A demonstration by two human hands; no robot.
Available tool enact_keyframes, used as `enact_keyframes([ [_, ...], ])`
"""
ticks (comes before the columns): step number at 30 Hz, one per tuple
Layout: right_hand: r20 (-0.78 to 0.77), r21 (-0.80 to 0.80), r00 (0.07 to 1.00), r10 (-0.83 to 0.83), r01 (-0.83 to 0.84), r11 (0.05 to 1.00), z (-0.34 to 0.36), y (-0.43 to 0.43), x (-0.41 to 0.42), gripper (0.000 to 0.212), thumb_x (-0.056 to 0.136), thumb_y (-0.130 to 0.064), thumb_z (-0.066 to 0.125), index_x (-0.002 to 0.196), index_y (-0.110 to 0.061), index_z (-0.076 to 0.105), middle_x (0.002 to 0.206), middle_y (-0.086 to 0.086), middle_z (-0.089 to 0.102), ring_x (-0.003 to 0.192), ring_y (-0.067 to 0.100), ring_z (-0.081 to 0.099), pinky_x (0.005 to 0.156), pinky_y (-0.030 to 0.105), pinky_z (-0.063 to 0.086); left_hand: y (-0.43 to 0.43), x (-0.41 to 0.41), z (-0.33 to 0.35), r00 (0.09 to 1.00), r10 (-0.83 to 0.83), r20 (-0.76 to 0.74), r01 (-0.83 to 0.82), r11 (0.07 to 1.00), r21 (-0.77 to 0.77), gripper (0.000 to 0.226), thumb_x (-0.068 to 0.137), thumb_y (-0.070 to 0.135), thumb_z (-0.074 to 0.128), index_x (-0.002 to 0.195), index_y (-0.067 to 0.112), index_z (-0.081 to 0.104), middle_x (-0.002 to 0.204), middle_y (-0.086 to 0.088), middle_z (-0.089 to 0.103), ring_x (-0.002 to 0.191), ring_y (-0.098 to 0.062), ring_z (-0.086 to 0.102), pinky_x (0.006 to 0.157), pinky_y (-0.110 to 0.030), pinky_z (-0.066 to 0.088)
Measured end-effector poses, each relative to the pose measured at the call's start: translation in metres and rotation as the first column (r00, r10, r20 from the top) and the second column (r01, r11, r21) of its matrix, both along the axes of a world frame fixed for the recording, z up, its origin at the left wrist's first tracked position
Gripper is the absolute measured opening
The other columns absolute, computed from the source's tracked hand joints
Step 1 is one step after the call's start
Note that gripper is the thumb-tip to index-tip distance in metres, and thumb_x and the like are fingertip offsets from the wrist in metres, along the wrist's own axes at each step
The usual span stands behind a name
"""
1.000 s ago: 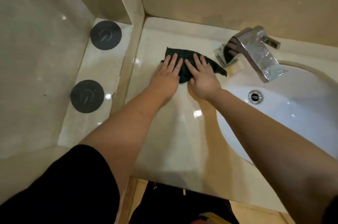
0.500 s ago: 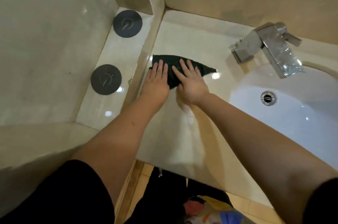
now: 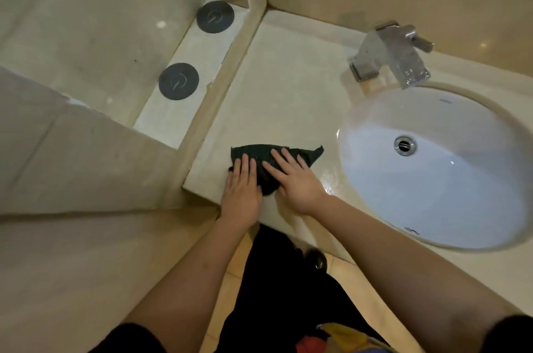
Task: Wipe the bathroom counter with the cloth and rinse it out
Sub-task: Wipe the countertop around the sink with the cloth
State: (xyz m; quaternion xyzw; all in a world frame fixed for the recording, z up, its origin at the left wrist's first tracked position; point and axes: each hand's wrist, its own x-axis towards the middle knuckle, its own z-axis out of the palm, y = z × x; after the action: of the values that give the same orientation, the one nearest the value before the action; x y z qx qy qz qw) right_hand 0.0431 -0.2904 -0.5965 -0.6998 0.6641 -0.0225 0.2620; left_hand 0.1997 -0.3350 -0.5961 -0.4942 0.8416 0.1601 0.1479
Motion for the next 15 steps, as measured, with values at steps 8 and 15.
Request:
enact_keyframes([
  [8,-0.030,0.016,0.992,-0.122,0.122,0.992,0.002,0.109,-0.015,0.067,0.095,-0.022,0.039,0.153,-0.029,0.007,0.160,0.001,-0.006,0.147,0.020,-0.011,0.112,0.035,-0.013,0.083,-0.029,0.005,0.986,-0.147,-0.077,0.147,0.989,-0.011,0.065,0.099,0.025,0.035,0.152,0.008,0.001,0.160,-0.011,-0.004,0.148,-0.027,-0.003,0.115,-0.035,-0.009],
  [15,-0.073,0.014,0.963,-0.258,0.260,0.965,0.000,0.165,-0.014,0.066,0.097,-0.022,0.039,0.152,-0.028,0.004,0.159,0.001,-0.009,0.141,0.016,-0.019,0.113,0.035,-0.012,0.125,-0.045,0.008,0.967,-0.242,-0.083,0.247,0.967,0.056,0.061,0.097,0.027,0.014,0.151,0.009,-0.005,0.158,-0.010,-0.016,0.147,-0.026,-0.013,0.113,-0.036,-0.017],
])
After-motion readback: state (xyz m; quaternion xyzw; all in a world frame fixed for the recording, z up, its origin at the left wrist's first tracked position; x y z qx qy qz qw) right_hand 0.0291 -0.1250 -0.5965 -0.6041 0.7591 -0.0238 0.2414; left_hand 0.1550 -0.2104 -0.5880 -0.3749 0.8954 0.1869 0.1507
